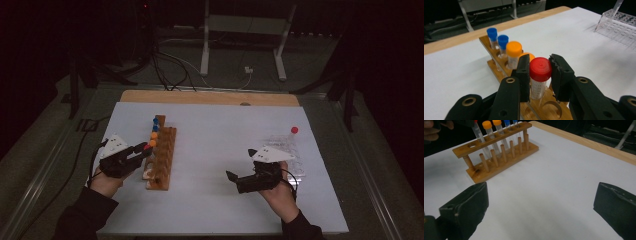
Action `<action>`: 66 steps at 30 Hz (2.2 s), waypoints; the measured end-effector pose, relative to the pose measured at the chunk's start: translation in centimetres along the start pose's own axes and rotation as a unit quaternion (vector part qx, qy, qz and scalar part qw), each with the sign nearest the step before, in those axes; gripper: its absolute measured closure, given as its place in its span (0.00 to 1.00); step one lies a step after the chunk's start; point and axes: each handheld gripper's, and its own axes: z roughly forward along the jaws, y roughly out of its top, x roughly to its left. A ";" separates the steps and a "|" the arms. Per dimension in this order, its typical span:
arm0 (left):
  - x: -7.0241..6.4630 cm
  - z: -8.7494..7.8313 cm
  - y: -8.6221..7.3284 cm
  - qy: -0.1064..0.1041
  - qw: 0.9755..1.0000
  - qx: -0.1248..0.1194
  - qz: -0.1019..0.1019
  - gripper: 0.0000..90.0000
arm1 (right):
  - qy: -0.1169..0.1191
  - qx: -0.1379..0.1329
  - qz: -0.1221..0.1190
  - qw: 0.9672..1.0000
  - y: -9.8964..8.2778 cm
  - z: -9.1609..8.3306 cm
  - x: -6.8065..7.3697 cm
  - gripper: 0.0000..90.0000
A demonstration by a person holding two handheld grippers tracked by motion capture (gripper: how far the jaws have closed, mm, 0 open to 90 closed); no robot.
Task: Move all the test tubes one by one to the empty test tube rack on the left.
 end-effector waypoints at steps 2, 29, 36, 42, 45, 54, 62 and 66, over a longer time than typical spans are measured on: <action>-0.2 0.2 -0.2 0.003 1.000 0.009 0.005 0.80 | -0.002 0.000 -0.001 1.000 0.0 0.0 0.0 0.00; -1.5 -1.4 -0.3 -0.007 1.000 -0.004 0.009 0.11 | -0.083 -0.051 0.025 0.995 0.8 -4.6 -6.5 0.00; -1.5 -1.9 -0.3 -0.045 0.999 -0.018 0.013 0.03 | -0.141 -0.040 0.055 0.988 -1.0 -5.6 -11.4 0.00; -1.6 -1.9 -0.4 -0.059 0.998 -0.016 0.022 0.03 | -0.177 -0.019 0.086 0.980 -3.1 -5.5 -14.9 0.04; -1.6 -2.0 -0.4 -0.060 0.998 -0.017 0.026 0.02 | -0.192 -0.007 0.101 0.976 -4.3 -5.0 -16.0 0.10; -1.6 -2.3 -0.3 -0.061 0.997 -0.021 0.035 0.02 | -0.187 0.019 0.113 0.976 -5.9 -3.5 -18.0 0.47; -1.5 -2.3 -0.4 -0.061 0.997 -0.022 0.033 0.02 | -0.185 0.031 0.115 0.975 -6.0 -2.5 -19.0 0.66; -1.5 -2.3 -0.4 -0.059 0.997 -0.021 0.035 0.02 | -0.186 0.027 0.120 0.975 -5.8 -2.2 -19.2 0.73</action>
